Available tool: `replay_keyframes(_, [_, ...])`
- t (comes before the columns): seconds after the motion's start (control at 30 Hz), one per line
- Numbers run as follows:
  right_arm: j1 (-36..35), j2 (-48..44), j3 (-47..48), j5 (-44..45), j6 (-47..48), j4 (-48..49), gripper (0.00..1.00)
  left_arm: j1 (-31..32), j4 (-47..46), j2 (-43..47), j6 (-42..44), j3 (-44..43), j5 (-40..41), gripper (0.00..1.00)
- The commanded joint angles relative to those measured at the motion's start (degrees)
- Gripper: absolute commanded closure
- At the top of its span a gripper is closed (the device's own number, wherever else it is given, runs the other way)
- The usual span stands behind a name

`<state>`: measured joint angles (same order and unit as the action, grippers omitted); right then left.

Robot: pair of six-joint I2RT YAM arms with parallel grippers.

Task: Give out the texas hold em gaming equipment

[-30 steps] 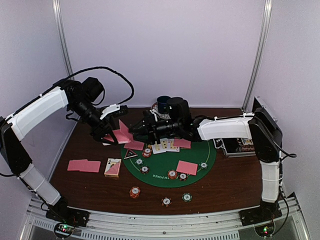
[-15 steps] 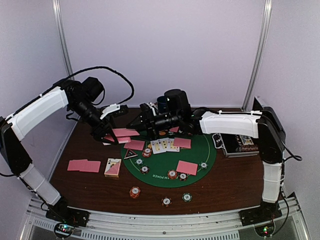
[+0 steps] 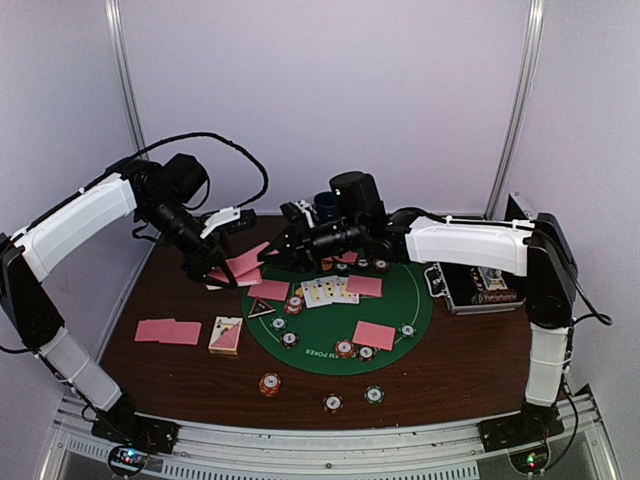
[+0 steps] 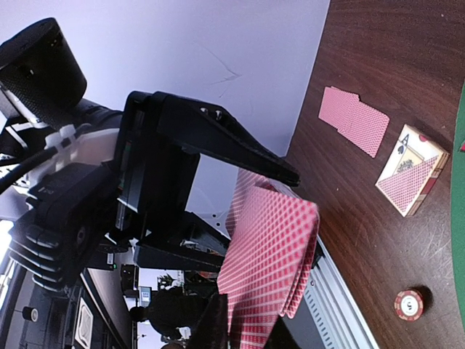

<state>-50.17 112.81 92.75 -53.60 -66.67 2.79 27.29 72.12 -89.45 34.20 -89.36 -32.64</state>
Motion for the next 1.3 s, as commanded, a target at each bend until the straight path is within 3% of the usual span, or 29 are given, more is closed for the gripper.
replay_keyframes(0.0, [-0.11, -0.93, 0.56, -0.08, -1.40, 1.79, 0.89, -0.31, -1.32, 1.33, 0.82, -0.44, -1.40, 1.00])
replay_keyframes(0.13, [0.61, -1.19, -1.12, -0.10, -4.36, 5.18, 1.00, -0.31, -1.36, 1.33, 0.88, -0.38, -1.37, 1.00])
replay_keyframes(0.27, [1.98, -2.05, -4.06, -0.08, -9.05, 11.60, 1.00, -0.31, -1.36, 1.45, 0.96, 0.03, -1.07, 1.00])
replay_keyframes(0.53, [8.42, -7.43, -12.22, 0.51, -7.41, 11.58, 1.00, -0.39, -1.73, 2.25, 1.08, 2.58, 0.64, 1.00])
replay_keyframes(0.83, [17.65, -12.69, -24.45, 2.13, -0.01, 6.65, 1.00, -1.33, -2.43, 2.72, 1.41, 4.50, 0.83, 1.00])
replay_keyframes(1.17, [23.32, -9.57, -27.94, 10.46, 15.54, -5.90, 1.00, -2.88, -2.55, 2.97, 1.74, 6.28, 0.71, 1.00])
replay_keyframes(1.27, [24.01, -7.80, -28.38, 13.77, 17.52, -5.79, 1.00, -3.51, -2.55, 3.27, 1.91, 6.79, 0.82, 1.00])
